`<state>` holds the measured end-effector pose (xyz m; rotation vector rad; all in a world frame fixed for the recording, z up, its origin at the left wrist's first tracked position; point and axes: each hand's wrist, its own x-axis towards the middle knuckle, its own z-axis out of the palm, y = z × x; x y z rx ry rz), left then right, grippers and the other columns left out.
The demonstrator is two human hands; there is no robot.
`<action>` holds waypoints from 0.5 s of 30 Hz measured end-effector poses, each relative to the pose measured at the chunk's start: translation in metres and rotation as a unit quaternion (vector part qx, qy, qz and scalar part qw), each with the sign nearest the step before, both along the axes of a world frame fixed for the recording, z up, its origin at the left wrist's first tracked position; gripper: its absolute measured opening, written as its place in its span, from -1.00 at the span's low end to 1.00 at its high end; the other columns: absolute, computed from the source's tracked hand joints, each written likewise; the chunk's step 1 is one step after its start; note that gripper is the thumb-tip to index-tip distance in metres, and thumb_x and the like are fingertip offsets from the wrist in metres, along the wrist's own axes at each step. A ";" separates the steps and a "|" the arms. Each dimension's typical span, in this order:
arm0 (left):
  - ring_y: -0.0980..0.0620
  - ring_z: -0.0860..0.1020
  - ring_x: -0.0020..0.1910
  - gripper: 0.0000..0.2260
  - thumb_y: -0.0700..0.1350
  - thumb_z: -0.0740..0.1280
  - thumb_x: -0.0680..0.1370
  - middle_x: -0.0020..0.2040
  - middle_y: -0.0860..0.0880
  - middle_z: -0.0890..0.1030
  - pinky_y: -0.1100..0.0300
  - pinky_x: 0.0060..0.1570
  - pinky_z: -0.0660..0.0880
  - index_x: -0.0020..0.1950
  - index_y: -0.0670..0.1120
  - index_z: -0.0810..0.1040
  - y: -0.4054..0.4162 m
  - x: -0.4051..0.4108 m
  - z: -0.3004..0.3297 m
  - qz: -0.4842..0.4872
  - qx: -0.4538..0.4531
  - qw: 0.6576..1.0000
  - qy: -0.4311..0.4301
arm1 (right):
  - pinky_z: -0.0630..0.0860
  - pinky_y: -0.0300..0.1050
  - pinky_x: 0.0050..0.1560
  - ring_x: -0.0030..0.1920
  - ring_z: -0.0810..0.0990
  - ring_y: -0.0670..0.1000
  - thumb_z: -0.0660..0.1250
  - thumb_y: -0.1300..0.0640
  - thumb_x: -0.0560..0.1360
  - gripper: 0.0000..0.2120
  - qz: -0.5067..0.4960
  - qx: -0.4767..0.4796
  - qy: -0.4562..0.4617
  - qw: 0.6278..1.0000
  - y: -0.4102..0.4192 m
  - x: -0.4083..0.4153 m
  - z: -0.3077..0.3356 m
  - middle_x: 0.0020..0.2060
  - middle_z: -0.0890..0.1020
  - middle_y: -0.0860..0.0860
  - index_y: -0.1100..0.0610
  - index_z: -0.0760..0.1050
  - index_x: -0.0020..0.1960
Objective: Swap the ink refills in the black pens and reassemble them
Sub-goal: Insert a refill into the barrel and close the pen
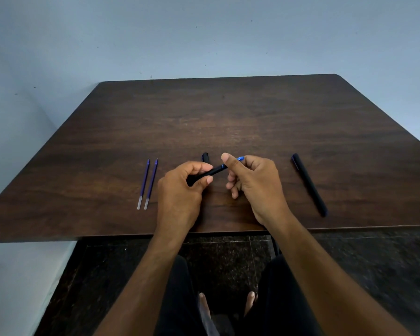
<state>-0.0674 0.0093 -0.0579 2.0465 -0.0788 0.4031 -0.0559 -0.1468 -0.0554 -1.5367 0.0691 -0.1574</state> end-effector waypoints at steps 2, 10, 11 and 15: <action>0.44 0.56 0.03 -0.76 -0.15 0.51 0.49 -0.08 0.30 0.65 0.61 0.04 0.36 0.04 0.17 0.65 0.000 0.000 0.000 0.001 0.002 1.000 0.002 | 0.55 -0.08 -0.35 -0.43 0.56 0.10 0.53 -0.08 0.48 -0.63 0.002 0.002 0.005 1.000 0.000 -0.001 0.001 -0.43 0.64 0.06 0.21 0.55 -0.21; 0.42 0.57 -0.01 -0.74 -0.17 0.51 0.48 -0.11 0.30 0.65 0.58 0.00 0.40 0.00 0.20 0.64 0.000 -0.001 0.001 0.000 0.000 1.000 -0.004 | 0.57 -0.10 -0.33 -0.29 0.63 0.07 0.47 0.36 0.49 -0.96 0.063 0.145 0.015 0.987 -0.010 0.002 0.002 -0.28 0.67 0.13 0.29 0.65 -0.06; 0.42 0.57 -0.01 -0.74 -0.17 0.51 0.48 -0.11 0.29 0.65 0.58 0.00 0.39 0.00 0.20 0.63 0.000 0.000 0.001 0.000 -0.002 1.000 -0.004 | 0.56 -0.10 -0.35 -0.31 0.63 0.06 0.49 0.33 0.48 -0.97 0.060 0.144 0.015 0.988 -0.010 0.003 0.001 -0.30 0.67 0.12 0.28 0.65 -0.10; 0.43 0.57 0.02 -0.73 -0.17 0.52 0.48 -0.09 0.29 0.65 0.59 0.02 0.38 0.01 0.20 0.63 0.000 -0.002 0.002 -0.003 -0.004 1.000 0.000 | 0.53 -0.11 -0.41 -0.37 0.61 0.05 0.54 0.16 0.49 -0.84 0.030 0.088 0.004 0.996 -0.006 0.004 -0.003 -0.37 0.65 0.09 0.23 0.61 -0.15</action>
